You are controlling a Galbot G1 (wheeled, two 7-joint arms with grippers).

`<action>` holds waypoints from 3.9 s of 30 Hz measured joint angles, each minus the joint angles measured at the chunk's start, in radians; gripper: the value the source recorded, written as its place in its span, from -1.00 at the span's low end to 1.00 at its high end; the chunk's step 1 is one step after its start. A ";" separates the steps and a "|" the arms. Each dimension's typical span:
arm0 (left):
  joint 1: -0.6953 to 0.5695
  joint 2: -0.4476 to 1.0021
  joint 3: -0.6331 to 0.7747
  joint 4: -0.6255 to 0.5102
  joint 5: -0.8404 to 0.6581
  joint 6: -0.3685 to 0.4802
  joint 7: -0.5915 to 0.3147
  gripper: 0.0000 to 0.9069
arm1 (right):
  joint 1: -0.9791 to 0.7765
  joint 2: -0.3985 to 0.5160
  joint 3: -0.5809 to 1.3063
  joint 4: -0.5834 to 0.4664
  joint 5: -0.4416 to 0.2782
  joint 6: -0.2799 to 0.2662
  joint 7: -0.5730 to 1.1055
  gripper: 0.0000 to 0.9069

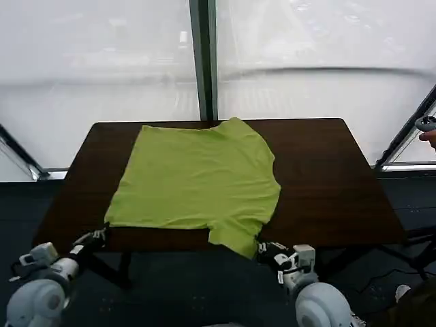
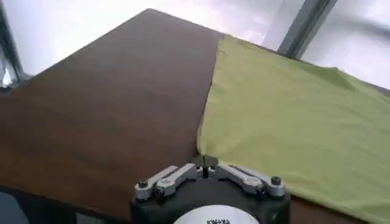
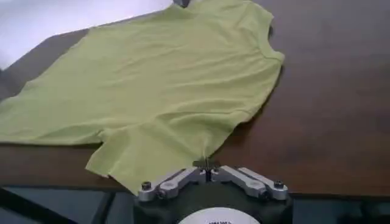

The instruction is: Fold and organize the clothes.

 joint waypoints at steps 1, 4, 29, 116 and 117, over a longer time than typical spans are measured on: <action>0.012 -0.003 -0.005 -0.008 0.004 -0.001 -0.001 -1.00 | -0.011 -0.006 0.010 0.008 0.004 0.000 0.000 -1.00; 0.053 -0.013 -0.019 -0.037 0.009 -0.003 -0.001 -1.00 | -0.044 -0.025 0.039 0.031 0.018 0.000 -0.001 -1.00; 0.103 -0.046 -0.083 -0.177 0.003 -0.002 -0.024 -1.00 | 0.137 -0.020 0.065 -0.053 0.088 0.057 -0.030 -1.00; -0.205 -0.041 0.094 0.017 0.125 0.046 -0.039 0.94 | 0.293 -0.169 0.000 -0.246 -0.097 0.090 -0.221 0.94; -0.205 -0.042 0.095 0.020 0.126 0.045 -0.038 0.94 | 0.294 -0.168 -0.004 -0.247 -0.100 0.090 -0.219 0.94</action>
